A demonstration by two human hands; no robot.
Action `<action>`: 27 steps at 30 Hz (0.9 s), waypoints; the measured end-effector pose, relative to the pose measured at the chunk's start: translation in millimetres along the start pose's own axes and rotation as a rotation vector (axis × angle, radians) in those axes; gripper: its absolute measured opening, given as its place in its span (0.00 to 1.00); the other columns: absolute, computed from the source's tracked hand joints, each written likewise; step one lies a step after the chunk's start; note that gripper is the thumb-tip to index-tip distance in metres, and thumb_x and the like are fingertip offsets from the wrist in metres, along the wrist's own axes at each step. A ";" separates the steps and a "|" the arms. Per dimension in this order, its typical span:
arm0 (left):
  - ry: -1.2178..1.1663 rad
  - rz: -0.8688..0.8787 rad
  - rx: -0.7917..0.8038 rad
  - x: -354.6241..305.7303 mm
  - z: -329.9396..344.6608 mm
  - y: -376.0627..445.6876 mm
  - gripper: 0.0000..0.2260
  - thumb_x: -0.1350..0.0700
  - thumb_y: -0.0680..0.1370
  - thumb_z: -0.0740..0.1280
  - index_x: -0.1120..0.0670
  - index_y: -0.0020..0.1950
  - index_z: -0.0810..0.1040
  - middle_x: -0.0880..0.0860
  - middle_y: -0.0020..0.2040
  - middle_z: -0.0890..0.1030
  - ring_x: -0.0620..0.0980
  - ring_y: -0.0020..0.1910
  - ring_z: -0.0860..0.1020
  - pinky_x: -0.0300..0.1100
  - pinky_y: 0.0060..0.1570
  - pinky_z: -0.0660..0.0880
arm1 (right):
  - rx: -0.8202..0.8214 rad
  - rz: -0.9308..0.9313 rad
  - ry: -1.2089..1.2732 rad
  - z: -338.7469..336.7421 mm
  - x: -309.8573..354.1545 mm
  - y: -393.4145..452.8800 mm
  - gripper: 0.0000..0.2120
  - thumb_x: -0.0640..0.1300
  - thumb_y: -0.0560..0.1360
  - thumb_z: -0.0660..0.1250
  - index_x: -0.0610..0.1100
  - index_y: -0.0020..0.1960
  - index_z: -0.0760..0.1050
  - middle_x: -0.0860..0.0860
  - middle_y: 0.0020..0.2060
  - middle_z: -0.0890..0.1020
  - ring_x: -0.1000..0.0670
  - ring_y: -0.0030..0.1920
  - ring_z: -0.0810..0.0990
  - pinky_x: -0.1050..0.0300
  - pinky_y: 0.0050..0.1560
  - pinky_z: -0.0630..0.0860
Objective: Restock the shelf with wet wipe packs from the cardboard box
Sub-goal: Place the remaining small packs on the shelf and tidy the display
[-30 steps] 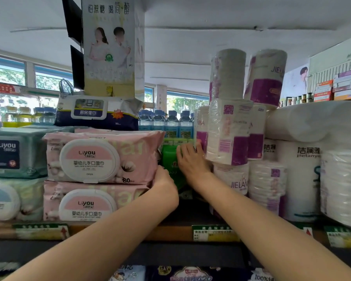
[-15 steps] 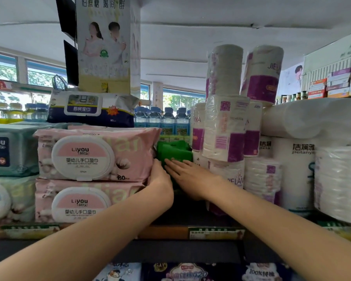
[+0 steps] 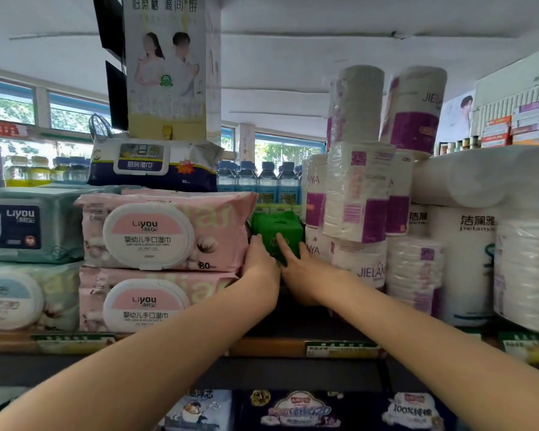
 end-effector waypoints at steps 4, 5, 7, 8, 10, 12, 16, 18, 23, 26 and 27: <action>-0.070 -0.026 -0.128 6.4 -11.6 -11.3 0.26 0.48 0.81 0.54 0.59 0.75 0.54 0.61 0.76 0.55 0.64 0.75 0.52 0.58 0.73 0.48 | -0.045 -0.019 0.002 1.0 -1.9 1.1 0.31 0.43 0.80 0.57 0.47 0.77 0.45 0.46 0.75 0.34 0.35 0.74 0.46 0.43 0.73 0.54; -0.104 -0.013 -0.141 6.5 -14.8 -11.9 0.27 0.48 0.81 0.54 0.59 0.76 0.53 0.62 0.76 0.53 0.63 0.75 0.51 0.58 0.73 0.47 | -0.045 -0.022 0.000 0.5 -4.3 1.3 0.30 0.44 0.79 0.58 0.47 0.77 0.46 0.46 0.75 0.35 0.36 0.74 0.49 0.44 0.72 0.56; -0.144 0.004 -0.143 9.4 -20.3 -13.8 0.27 0.47 0.81 0.54 0.58 0.76 0.53 0.61 0.76 0.53 0.63 0.75 0.51 0.58 0.73 0.45 | -0.052 -0.036 0.043 -2.5 -7.9 2.9 0.30 0.45 0.79 0.59 0.46 0.76 0.50 0.47 0.76 0.38 0.39 0.72 0.55 0.45 0.71 0.61; -0.158 0.000 -0.143 12.3 -21.7 -17.0 0.27 0.47 0.81 0.54 0.58 0.76 0.55 0.60 0.76 0.55 0.63 0.75 0.51 0.57 0.73 0.44 | -0.070 -0.045 0.101 -5.6 -8.2 2.0 0.29 0.44 0.78 0.61 0.46 0.76 0.53 0.47 0.76 0.41 0.40 0.71 0.58 0.46 0.70 0.63; -0.189 -0.010 -0.181 19.3 -20.4 -23.5 0.23 0.49 0.81 0.54 0.58 0.74 0.61 0.59 0.74 0.62 0.62 0.75 0.54 0.57 0.73 0.43 | -0.121 -0.033 0.304 -13.0 -8.5 -2.7 0.26 0.40 0.77 0.62 0.45 0.73 0.61 0.45 0.76 0.52 0.42 0.70 0.64 0.50 0.68 0.66; -0.205 0.002 -0.278 24.8 -17.9 -36.6 0.18 0.52 0.81 0.55 0.57 0.69 0.69 0.57 0.70 0.69 0.60 0.73 0.59 0.57 0.73 0.42 | -0.201 0.037 0.635 -22.4 -10.5 -11.8 0.20 0.36 0.77 0.60 0.42 0.68 0.69 0.42 0.69 0.68 0.44 0.65 0.71 0.53 0.63 0.69; -0.292 0.015 -0.706 47.5 -9.4 -78.7 0.16 0.55 0.80 0.56 0.58 0.64 0.74 0.57 0.67 0.73 0.57 0.72 0.63 0.54 0.73 0.40 | -0.373 0.169 1.515 -44.1 -2.6 -38.5 0.12 0.41 0.80 0.57 0.41 0.56 0.77 0.41 0.55 0.80 0.45 0.53 0.78 0.49 0.61 0.73; -0.348 -0.044 -0.954 69.3 7.9 -96.2 0.19 0.50 0.77 0.61 0.57 0.65 0.74 0.57 0.68 0.73 0.56 0.71 0.65 0.56 0.73 0.46 | -0.375 0.086 1.820 -60.5 14.8 -52.9 0.11 0.47 0.80 0.57 0.44 0.52 0.77 0.45 0.51 0.81 0.48 0.50 0.79 0.49 0.59 0.75; -0.526 -0.081 -1.145 112.9 78.7 -123.1 0.29 0.52 0.74 0.58 0.55 0.75 0.55 0.56 0.76 0.58 0.57 0.75 0.52 0.59 0.71 0.46 | -0.482 0.195 1.782 -83.1 56.0 -63.8 0.32 0.61 0.74 0.60 0.49 0.73 0.59 0.48 0.70 0.68 0.47 0.68 0.68 0.45 0.69 0.65; -0.798 -0.130 -0.855 123.0 128.4 -134.0 0.33 0.54 0.78 0.59 0.48 0.77 0.43 0.56 0.77 0.41 0.60 0.75 0.38 0.60 0.70 0.38 | -0.566 0.461 1.624 -79.9 82.1 -58.0 0.35 0.63 0.74 0.59 0.48 0.75 0.54 0.48 0.72 0.64 0.46 0.70 0.65 0.43 0.70 0.64; -0.847 -0.147 -0.810 123.7 141.7 -137.2 0.33 0.55 0.78 0.58 0.48 0.77 0.42 0.56 0.77 0.38 0.61 0.75 0.37 0.62 0.70 0.38 | -0.601 0.512 1.619 -79.0 90.1 -57.6 0.34 0.61 0.76 0.58 0.45 0.74 0.55 0.47 0.71 0.66 0.46 0.70 0.66 0.44 0.69 0.64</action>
Point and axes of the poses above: each hand's wrist, its own y-axis towards the middle knuckle, its own z-axis out of the palm, x = y × z, the point moved 4 cm from there along y, towards the middle knuckle
